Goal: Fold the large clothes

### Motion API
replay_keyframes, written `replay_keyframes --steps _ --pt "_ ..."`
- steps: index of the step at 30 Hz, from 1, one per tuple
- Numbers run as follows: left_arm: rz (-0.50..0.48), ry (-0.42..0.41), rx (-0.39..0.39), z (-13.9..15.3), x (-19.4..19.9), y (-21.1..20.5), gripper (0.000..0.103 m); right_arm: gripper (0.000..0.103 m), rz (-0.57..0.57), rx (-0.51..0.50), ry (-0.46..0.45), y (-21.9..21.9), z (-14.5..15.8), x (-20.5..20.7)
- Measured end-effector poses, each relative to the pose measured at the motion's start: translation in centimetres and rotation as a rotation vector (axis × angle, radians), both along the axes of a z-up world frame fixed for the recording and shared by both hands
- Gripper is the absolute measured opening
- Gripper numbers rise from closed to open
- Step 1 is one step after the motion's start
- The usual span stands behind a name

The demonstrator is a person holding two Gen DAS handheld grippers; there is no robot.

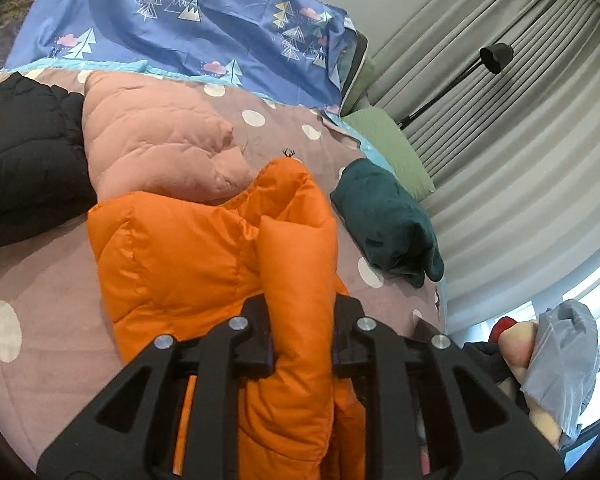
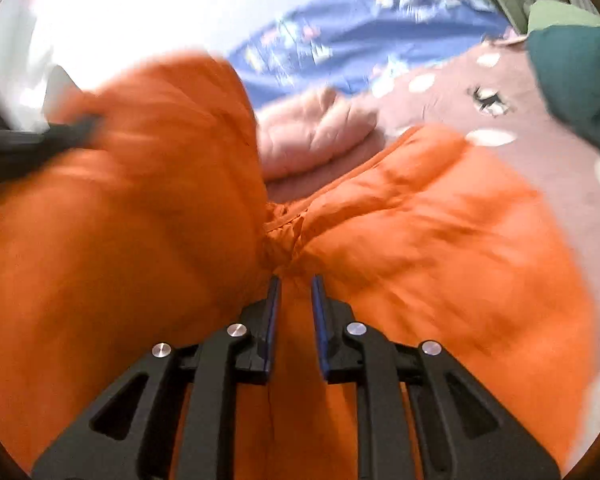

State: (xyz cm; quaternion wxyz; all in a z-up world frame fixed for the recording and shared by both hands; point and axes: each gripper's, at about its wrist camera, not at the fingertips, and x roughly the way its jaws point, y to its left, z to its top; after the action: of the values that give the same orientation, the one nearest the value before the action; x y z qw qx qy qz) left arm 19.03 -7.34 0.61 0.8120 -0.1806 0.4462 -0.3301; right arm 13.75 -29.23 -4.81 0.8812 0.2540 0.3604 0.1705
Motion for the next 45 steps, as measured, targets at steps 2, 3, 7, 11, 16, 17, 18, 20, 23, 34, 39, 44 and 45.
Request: replay_keyframes --steps 2,3,7,11,16,17,18,20,23,34,39,44,45 --pt "-0.008 0.008 0.002 -0.2 0.2 -0.9 0.021 0.017 0.019 0.003 0.027 -0.3 -0.7 -3.2" --pt "-0.013 0.012 0.012 -0.3 0.3 -1.9 0.023 0.017 0.011 -0.01 0.036 -0.7 -1.0 -4.3" --pt "-0.035 0.014 0.08 -1.1 0.4 -5.7 0.029 0.018 -0.049 -0.057 0.012 -2.1 -1.1 -8.8" --pt "-0.105 0.016 0.179 -2.7 0.5 -11.2 0.031 0.032 -0.076 -0.071 -0.068 -2.7 0.2 -14.7" --pt "-0.206 0.065 0.214 -5.2 0.9 -15.9 0.037 0.066 -0.052 -0.091 -0.174 -2.5 3.0 -19.9" --pt "-0.232 0.075 0.21 -5.7 1.0 -16.6 0.038 0.074 -0.05 -0.095 -0.199 -2.2 3.4 -20.7" --pt "-0.256 0.086 0.204 -6.4 0.9 -17.2 0.04 0.075 -0.049 -0.099 -0.212 -2.1 3.5 -21.0" --pt "-0.272 0.095 0.194 -7.2 1.0 -18.0 0.041 0.076 -0.06 -0.091 -0.207 -2.7 3.4 -21.1" --pt "-0.298 0.103 0.145 -8.5 1.1 -18.5 0.045 0.076 -0.12 -0.072 -0.142 -2.8 2.3 -20.7" --pt "-0.372 -0.078 0.033 -4.6 -0.8 -15.8 0.045 0.019 -0.259 0.15 0.032 -6.7 -3.6 -20.2" --pt "-0.359 -0.211 0.175 -4.8 -1.8 -13.5 0.044 0.025 -0.264 0.184 0.063 -7.1 -4.9 -20.3" --pt "-0.361 -0.324 0.393 -9.8 -2.7 -16.8 0.047 0.055 -0.292 0.035 0.03 -6.5 -2.6 -21.0" --pt "-0.366 -0.34 0.406 -10.1 -2.8 -17.2 0.047 0.056 -0.309 -0.017 0.015 -6.3 -1.9 -21.4"
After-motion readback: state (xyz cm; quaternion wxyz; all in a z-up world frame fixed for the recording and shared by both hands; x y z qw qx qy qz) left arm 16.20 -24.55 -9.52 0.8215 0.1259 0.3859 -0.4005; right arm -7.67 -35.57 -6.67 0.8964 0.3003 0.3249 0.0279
